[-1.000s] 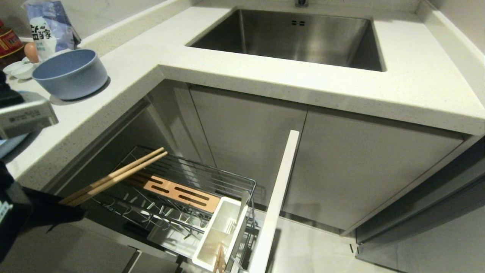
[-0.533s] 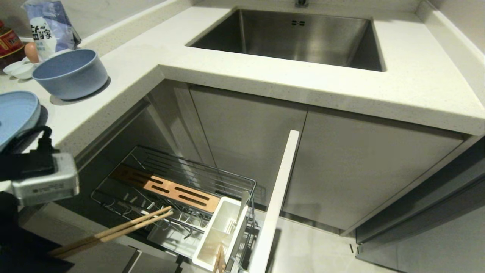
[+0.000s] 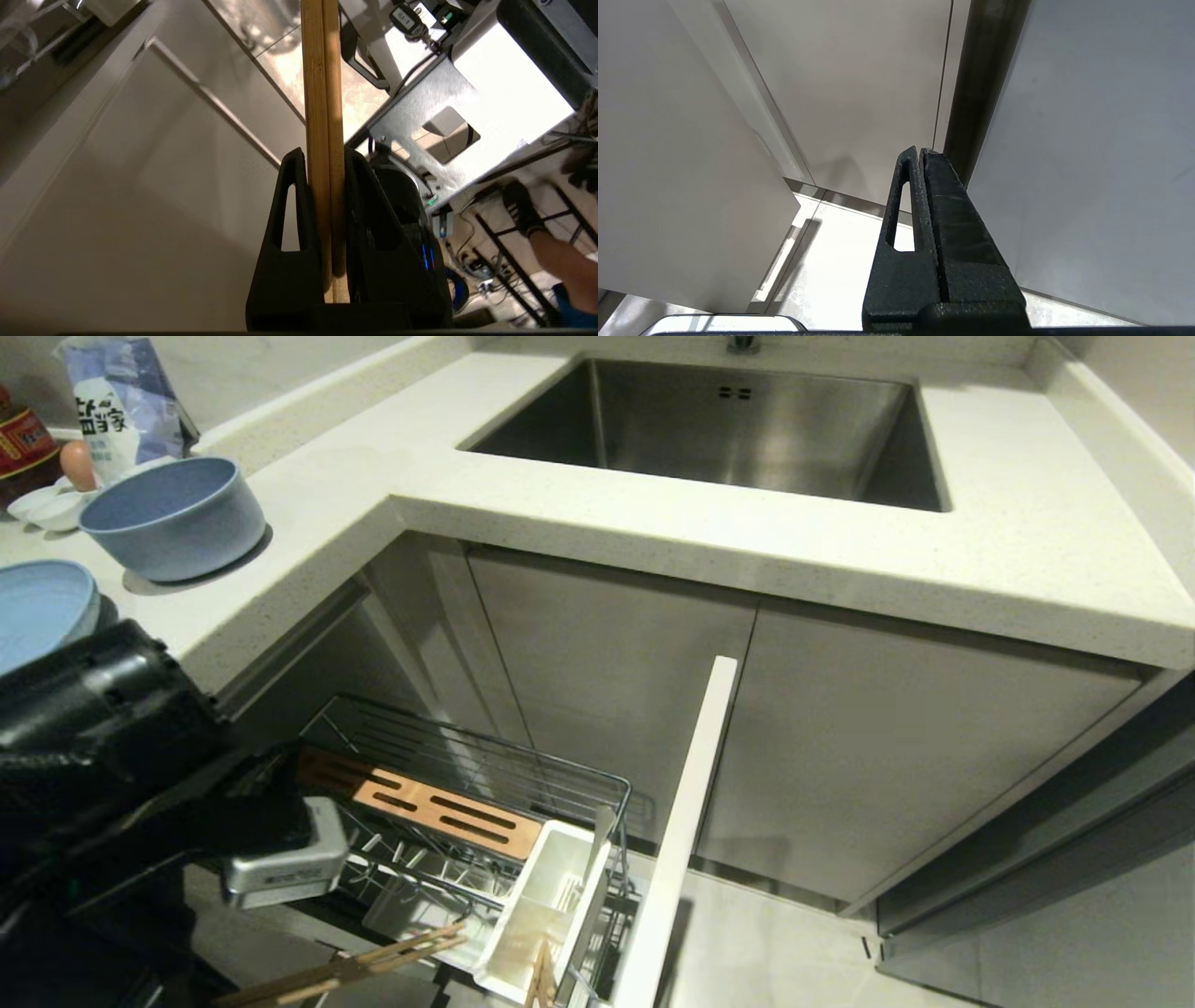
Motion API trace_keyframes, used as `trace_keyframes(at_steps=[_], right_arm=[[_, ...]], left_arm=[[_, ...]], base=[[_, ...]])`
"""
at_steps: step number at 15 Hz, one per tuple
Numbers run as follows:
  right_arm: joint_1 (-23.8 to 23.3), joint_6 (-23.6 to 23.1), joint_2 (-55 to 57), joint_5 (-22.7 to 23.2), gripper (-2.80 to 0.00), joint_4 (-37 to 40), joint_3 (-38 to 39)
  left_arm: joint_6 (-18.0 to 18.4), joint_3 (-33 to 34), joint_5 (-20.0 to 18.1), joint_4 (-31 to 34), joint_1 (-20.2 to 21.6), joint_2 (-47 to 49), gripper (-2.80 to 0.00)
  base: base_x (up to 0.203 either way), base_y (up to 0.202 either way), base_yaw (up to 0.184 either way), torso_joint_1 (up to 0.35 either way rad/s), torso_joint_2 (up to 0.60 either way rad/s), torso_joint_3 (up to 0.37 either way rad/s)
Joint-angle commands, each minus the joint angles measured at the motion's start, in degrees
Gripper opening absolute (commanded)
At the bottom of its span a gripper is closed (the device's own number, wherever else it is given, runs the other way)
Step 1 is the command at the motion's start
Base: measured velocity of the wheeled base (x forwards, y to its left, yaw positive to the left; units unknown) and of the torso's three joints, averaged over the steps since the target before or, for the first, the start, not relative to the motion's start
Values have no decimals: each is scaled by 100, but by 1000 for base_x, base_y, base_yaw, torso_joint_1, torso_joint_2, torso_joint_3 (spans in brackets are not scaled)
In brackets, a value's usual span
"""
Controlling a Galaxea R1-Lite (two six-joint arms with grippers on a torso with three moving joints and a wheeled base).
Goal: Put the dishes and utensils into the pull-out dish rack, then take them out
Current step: Pick up the chopsticks and place it in the cupboard
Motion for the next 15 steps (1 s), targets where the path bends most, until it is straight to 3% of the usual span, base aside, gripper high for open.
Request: trace_keyframes(at_steps=[1,5,10,15], right_arm=[[2,1,-4,1,-280,-4,132],[2,1,-4,1,-280,-4,132],[2,1,-4,1,-280,-4,132],[2,1,-4,1,-280,-4,132]], left_arm=[[-28,277,26,-295,-127,379,-280],[-138,513,86,-584,-269,827,-280],[-714,949,556,-1332,-624,1602,-280],[-812,957,631,-1824,-675,2067,-280]], base=[[0,0,0,0,0,0],[0,0,0,0,0,0],[0,0,0,0,0,0],[0,0,0,0,0,0]])
